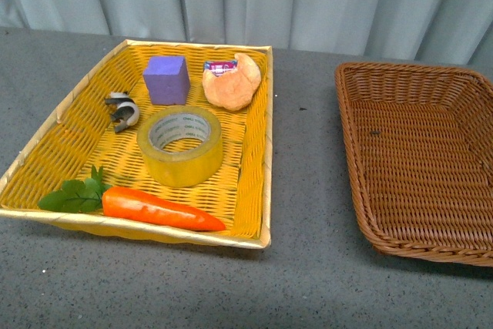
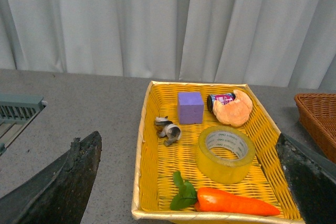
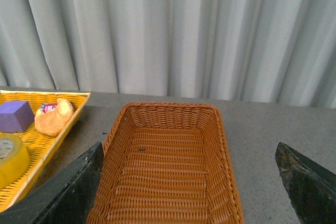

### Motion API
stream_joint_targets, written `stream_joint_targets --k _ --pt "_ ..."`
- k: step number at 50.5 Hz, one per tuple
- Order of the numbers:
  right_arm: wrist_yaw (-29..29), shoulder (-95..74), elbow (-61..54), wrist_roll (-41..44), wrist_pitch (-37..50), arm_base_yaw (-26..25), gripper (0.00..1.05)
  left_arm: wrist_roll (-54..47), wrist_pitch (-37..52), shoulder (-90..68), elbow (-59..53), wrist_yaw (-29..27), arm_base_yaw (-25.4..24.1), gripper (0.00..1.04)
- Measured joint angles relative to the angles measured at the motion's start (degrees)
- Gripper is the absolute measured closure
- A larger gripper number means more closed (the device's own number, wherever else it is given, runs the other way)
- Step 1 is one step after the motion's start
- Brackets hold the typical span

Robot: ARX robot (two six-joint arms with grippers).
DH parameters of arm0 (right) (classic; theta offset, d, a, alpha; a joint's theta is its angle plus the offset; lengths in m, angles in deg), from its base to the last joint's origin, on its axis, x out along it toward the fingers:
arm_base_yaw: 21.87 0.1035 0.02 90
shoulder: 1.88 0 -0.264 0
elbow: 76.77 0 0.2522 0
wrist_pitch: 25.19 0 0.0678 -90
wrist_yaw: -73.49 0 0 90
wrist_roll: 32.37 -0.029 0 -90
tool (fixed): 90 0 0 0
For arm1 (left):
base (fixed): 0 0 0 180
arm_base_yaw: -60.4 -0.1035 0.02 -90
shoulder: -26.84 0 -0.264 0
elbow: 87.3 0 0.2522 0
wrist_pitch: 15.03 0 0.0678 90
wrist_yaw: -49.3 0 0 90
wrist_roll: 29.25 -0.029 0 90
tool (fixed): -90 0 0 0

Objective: Move tape to another basket

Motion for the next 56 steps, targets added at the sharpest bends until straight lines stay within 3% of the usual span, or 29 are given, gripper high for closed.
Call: stream_joint_targets --k 56 --pt "0.0 0.0 0.0 0.0 0.0 0.0 0.09 0.0 0.0 0.0 0.0 0.0 0.0 0.06"
